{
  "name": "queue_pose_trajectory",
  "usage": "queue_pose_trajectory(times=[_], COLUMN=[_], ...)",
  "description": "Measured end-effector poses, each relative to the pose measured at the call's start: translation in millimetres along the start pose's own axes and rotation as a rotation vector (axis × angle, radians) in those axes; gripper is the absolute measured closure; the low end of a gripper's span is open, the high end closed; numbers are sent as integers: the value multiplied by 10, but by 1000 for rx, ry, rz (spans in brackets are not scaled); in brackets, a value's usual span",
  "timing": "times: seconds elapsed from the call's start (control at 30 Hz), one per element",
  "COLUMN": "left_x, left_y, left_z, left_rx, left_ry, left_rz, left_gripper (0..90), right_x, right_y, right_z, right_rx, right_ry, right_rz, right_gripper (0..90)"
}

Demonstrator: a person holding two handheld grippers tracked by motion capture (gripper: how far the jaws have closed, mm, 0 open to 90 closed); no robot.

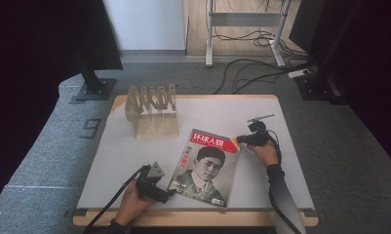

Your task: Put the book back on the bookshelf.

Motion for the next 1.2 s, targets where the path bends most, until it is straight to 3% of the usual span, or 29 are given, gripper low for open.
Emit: queue_pose_trajectory(times=[0.17,0.8,1.0,1.1,1.17,1.2], left_x=[0,21,40,36,35,36], left_y=[0,29,92,134,151,167], left_z=[0,-11,-43,-95,-137,-187], left_rx=[0,-1,24,48,46,25], left_ry=[0,10,12,-9,-11,-8], left_rz=[1,17,64,111,131,145], left_gripper=[0,16,39,94,99,109], right_x=[57,493,621,681,736,765], right_y=[130,739,921,987,1036,1060], right_z=[-81,-560,-703,-765,-809,-831], right_rx=[67,258,309,333,348,358], right_ry=[11,-84,-106,-116,-128,-134], right_rz=[26,-67,-82,-85,-94,-95], right_gripper=[853,858,859,859,859,859])
Point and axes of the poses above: each handheld gripper's, and its own axes: x roughly backward along the jaws, z roughly out of its underside, y roughly to its left, the point moved 2 cm from there along -x, roughly forward along the jaws, and after that the axes turned 11 degrees about -y, right-handed, at the moved point
